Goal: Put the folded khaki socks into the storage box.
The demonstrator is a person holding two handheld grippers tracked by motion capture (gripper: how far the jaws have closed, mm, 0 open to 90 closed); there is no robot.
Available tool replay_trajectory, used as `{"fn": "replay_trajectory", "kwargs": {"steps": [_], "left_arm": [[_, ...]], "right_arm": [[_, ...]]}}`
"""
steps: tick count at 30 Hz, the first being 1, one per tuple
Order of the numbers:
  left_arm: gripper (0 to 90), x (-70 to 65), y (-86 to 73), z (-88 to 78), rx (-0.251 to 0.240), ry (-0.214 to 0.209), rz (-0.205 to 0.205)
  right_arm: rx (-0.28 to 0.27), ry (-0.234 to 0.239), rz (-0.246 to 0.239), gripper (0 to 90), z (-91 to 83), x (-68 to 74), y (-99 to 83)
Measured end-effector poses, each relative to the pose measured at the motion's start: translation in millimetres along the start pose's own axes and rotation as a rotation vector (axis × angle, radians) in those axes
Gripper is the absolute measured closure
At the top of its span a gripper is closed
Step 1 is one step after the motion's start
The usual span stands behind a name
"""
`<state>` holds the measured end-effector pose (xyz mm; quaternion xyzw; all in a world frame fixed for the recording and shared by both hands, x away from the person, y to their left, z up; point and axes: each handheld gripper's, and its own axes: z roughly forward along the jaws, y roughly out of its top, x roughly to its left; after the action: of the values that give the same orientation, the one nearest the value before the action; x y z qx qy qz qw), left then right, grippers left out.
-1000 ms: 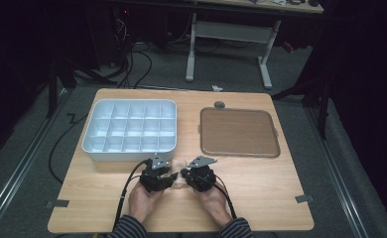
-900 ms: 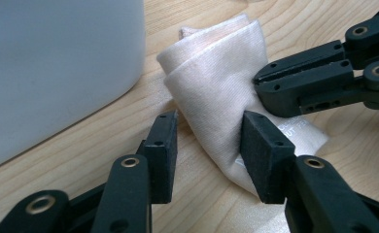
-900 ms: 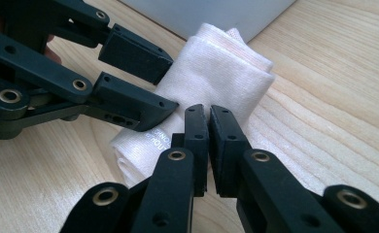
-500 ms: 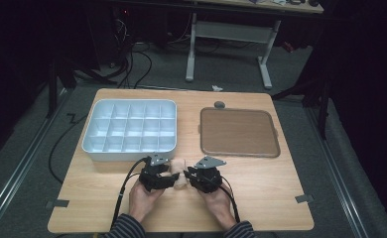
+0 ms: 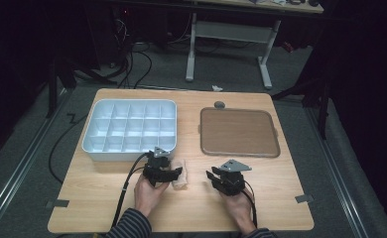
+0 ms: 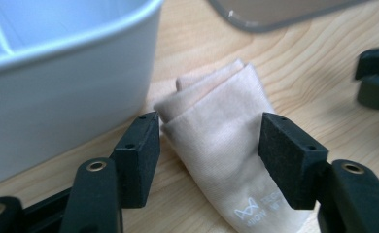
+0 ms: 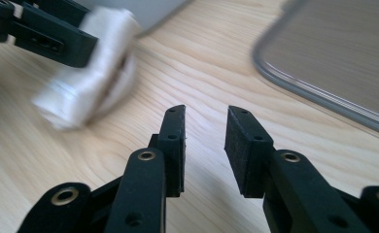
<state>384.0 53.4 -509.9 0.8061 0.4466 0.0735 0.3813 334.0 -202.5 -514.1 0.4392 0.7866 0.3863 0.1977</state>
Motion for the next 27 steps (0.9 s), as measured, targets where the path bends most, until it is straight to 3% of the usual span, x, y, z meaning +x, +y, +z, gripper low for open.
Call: {"fn": "replay_trajectory", "kwargs": {"steps": [2,6,11,18,27], "left_arm": [[41.1,0.1,-0.3,3.2,0.008,0.000,-0.008],[41.1,1.6,0.2,6.1,0.003,-0.007,-0.022],[42.4,2.5,1.0,9.6,0.015,-0.012,-0.008],[50.7,6.2,0.6,12.2,0.017,-0.058,-0.001],[64.6,6.6,0.4,10.3,0.019,-0.081,0.010]], "right_arm": [[0.008,-0.034,-0.018,68.7,-4.4,-3.9,-4.0],[0.018,-0.073,-0.009,66.8,-11.4,-15.1,-13.0],[0.038,-0.125,0.006,63.8,-15.7,-28.5,-24.0],[0.049,-0.175,0.015,59.9,-21.0,-39.5,-31.7],[0.066,-0.176,0.036,54.0,-18.9,-46.1,-34.7]]}}
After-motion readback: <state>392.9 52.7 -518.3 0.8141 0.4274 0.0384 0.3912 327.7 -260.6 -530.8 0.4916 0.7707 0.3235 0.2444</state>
